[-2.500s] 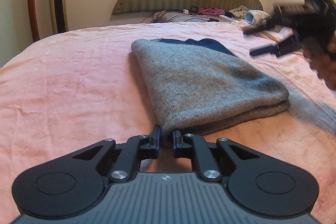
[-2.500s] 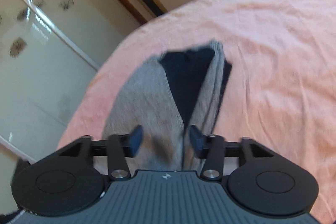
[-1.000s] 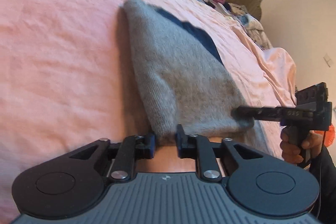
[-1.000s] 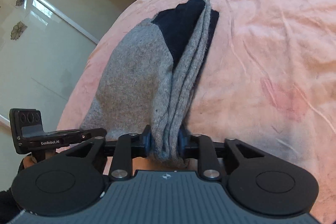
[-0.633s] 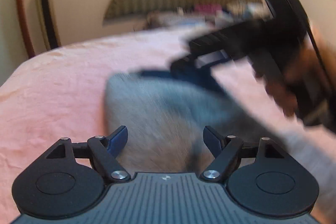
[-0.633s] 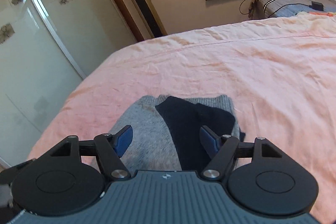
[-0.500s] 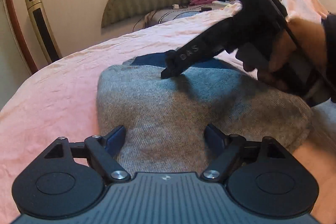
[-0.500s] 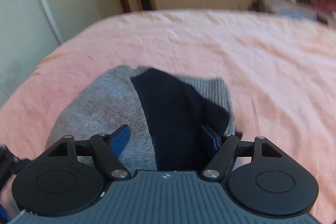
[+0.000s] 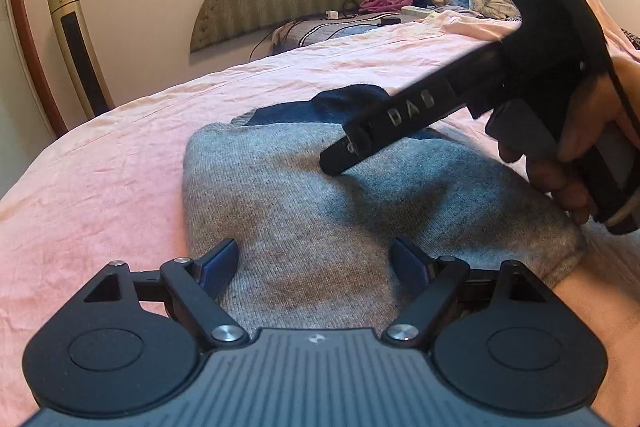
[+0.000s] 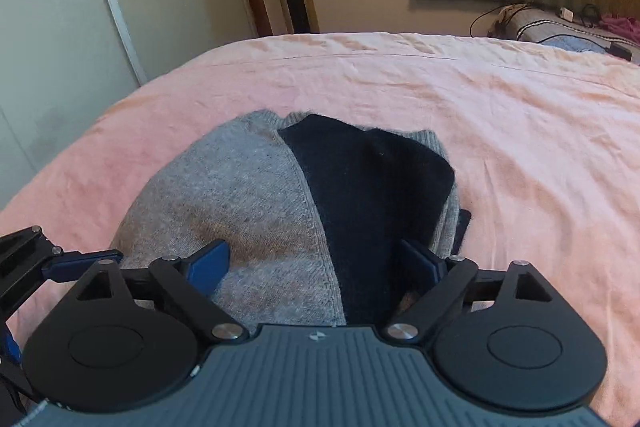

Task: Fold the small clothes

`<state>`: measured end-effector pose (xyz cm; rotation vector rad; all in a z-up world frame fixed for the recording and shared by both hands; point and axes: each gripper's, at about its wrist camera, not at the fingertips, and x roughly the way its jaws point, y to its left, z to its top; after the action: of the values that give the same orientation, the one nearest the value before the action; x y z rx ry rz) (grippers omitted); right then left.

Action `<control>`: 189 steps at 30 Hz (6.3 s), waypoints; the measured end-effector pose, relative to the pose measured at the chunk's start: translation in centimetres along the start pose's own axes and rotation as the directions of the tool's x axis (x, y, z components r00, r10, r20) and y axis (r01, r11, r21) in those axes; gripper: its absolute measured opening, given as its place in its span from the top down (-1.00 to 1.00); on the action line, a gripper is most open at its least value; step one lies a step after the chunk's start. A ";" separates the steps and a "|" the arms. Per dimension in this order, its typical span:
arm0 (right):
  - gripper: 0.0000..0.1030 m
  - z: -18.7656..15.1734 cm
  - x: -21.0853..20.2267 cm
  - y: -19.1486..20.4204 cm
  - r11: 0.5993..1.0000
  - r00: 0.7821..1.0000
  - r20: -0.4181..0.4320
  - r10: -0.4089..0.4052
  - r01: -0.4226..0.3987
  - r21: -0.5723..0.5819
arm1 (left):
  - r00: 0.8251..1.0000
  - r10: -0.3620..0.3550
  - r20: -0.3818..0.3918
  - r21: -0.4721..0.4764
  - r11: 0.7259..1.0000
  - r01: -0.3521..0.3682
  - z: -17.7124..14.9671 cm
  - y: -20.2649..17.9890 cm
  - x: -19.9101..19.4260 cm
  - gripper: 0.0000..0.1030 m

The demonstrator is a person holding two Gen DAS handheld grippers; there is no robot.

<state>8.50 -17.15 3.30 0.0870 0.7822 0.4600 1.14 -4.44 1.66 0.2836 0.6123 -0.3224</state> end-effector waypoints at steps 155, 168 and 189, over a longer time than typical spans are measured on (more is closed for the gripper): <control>-1.00 -17.4 -13.0 9.7 0.892 0.894 0.050 -0.445 0.438 0.110 | 0.988 0.074 -0.133 -0.292 0.950 -0.110 -8.2 -0.4 -9.0 -1.00; -1.00 -17.3 -12.9 9.7 0.892 0.893 0.051 -0.448 0.441 0.101 | 0.988 0.084 -0.132 -0.297 0.947 -0.120 -8.2 -0.4 -9.0 -1.00; -1.00 -17.3 -12.9 9.7 0.891 0.892 0.051 -0.449 0.443 0.101 | 0.986 0.075 -0.149 -0.288 0.951 -0.116 -8.0 -0.5 -9.2 -1.00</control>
<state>-15.07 -15.54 1.85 0.0029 0.7225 -0.0167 -10.20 -0.17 0.86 0.0465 0.7696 -0.1146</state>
